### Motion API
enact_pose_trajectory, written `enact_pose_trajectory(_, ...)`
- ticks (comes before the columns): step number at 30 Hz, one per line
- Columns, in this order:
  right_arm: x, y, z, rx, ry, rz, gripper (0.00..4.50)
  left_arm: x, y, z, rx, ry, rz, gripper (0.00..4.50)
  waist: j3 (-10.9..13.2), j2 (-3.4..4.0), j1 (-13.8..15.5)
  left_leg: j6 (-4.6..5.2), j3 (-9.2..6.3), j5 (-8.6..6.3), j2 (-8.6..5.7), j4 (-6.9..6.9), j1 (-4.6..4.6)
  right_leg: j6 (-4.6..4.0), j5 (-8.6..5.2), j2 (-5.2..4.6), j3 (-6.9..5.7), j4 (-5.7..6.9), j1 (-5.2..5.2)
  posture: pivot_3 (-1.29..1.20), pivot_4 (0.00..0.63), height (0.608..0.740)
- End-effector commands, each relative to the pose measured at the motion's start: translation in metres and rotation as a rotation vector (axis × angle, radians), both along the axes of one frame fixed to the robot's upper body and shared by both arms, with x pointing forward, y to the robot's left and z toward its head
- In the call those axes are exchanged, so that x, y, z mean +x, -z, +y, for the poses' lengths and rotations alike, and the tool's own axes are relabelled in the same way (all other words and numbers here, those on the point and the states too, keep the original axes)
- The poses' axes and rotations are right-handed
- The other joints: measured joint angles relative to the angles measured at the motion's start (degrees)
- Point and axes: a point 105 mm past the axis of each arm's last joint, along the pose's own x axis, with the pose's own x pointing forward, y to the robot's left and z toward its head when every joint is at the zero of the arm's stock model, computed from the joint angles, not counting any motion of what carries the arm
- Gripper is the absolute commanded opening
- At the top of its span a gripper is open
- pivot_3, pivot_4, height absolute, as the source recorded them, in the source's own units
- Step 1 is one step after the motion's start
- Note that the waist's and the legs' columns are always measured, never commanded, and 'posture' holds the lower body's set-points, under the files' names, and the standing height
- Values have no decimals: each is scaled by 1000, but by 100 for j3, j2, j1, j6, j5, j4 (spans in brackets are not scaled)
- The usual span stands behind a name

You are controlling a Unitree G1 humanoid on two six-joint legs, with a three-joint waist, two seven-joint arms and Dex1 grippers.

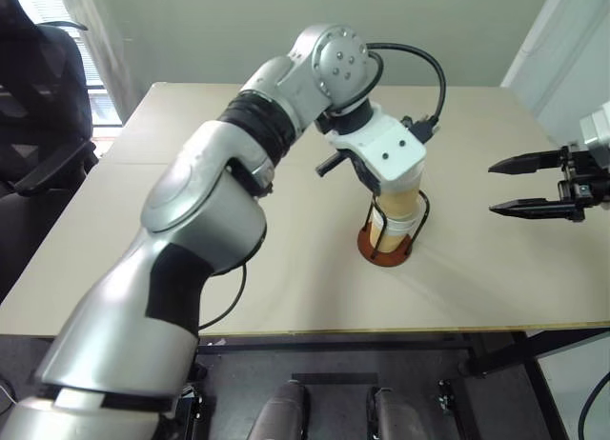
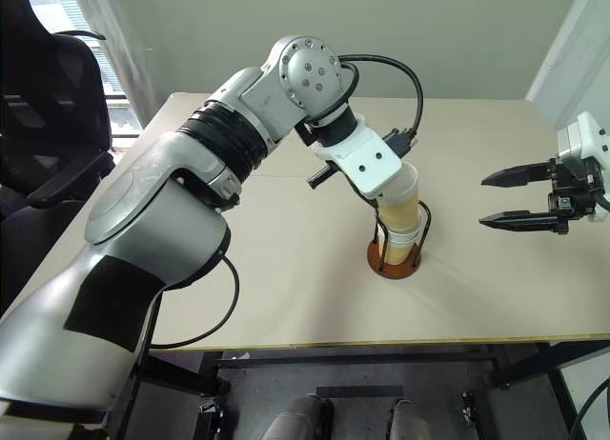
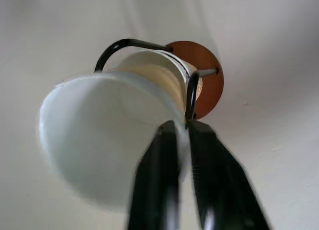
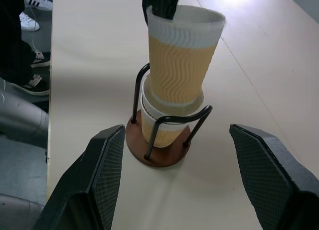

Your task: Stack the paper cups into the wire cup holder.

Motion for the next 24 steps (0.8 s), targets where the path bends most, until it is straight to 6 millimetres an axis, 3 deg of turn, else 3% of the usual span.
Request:
enact_pose_trajectory(1, -6, -15, -1, -9, 0, -57, 3382, -2, -3, -1, -2, 16, 4, 1614, 0, 0, -1, 0, 0, 0, 0, 0, 0, 0, 0, 0, 0, 0, 0, 0, 150, 740)
enact_pose_trajectory(6, -5, -15, -1, -12, 1, -61, 3382, -2, -8, -2, -40, 10, 11, 3333, 0, 0, 0, 0, 0, 0, -2, 0, -1, 2, -1, 0, 0, -1, 0, 0, 150, 740)
enact_pose_trajectory(9, -2, -16, 2, -8, 3, -66, 3382, -2, -20, -1, -174, -22, 71, 4416, 0, 0, -2, 2, 0, -1, -2, -2, -1, 4, -2, 0, 1, -2, -1, 0, 150, 740)
enact_pose_trajectory(14, 11, -17, 8, 18, 73, -59, 3382, 12, -31, 33, -449, -194, 268, 4471, -7, 12, -57, 2, 7, -1, -1, -7, 10, 7, -5, 2, 6, 9, -2, 0, 150, 740)
enact_pose_trajectory(19, 20, -7, 7, 45, 139, -1, 3382, 28, -36, 94, -745, -439, 485, 4471, -8, 16, -117, -6, 6, 4, 5, -9, 20, 6, -6, 7, 5, 22, -4, 0, 150, 740)
enact_pose_trajectory(24, 24, -4, 13, 75, 97, -55, 3382, 36, -37, 136, -1027, -614, 583, 4471, -8, 18, -82, -9, 1, 9, 1, -4, 17, 0, -6, 7, -1, 19, -3, 0, 150, 740)
